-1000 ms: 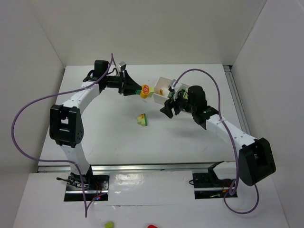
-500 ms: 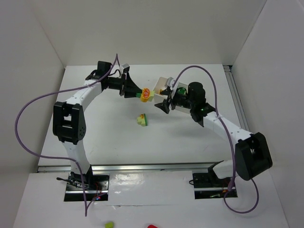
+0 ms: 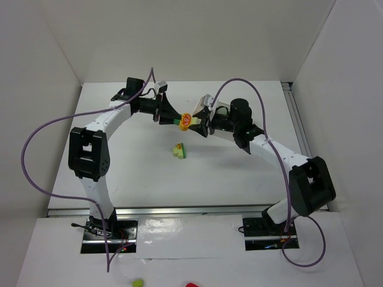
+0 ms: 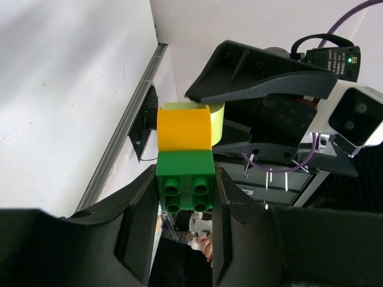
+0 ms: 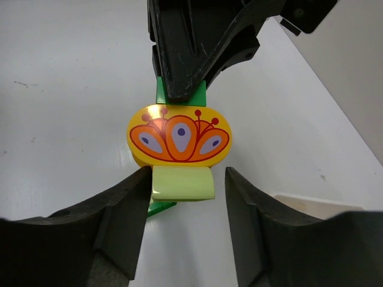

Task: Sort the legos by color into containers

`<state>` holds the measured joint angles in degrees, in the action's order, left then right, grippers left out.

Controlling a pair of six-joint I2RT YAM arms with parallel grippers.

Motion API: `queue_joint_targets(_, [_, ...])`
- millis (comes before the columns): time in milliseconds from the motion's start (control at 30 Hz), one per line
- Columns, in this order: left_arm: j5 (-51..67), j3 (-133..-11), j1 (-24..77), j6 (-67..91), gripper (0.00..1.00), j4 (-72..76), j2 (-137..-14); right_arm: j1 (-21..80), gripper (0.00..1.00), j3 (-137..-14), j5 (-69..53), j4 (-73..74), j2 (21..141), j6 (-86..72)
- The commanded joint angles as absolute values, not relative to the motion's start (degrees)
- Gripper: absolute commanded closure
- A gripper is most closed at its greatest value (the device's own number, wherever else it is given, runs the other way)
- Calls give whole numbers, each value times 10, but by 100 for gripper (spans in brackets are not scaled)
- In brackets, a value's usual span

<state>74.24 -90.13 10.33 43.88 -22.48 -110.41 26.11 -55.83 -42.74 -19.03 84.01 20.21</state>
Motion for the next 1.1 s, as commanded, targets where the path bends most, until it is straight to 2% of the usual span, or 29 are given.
queue_joint_targets(0, [768,-918,105,422,100,-221,-1106,266,45,-582,-441,-241,845,189])
queue_joint_targets(33, [768,-918,105,422,100,-221,-1106,266,52,-587,-441,-241,850,189])
queue_joint_targets(167, [768,-918,105,422,100,-221,-1106,266,66,-587,-441,-230,850,184])
queue_joint_targets(267, [768,-924,100,422,100,-221,-1106,266,72,-582,-441,-230,850,184])
queue_joint_targets(400, [768,-929,87,422,100,-221,-1106,255,86,-570,-436,-219,838,178])
queue_joint_targets(533, [768,-935,67,422,100,-221,-1106,249,89,-547,-424,-208,808,178])
queue_joint_targets(867, [733,-924,44,434,100,-215,-1093,226,91,-499,-368,-192,754,160])
queue_joint_targets(1033, [701,-918,44,411,100,-242,-1083,205,91,-457,-203,-214,707,120])
queue_joint_targets(1067, [686,-923,44,393,100,-254,-1083,205,91,-450,-120,-214,707,94])
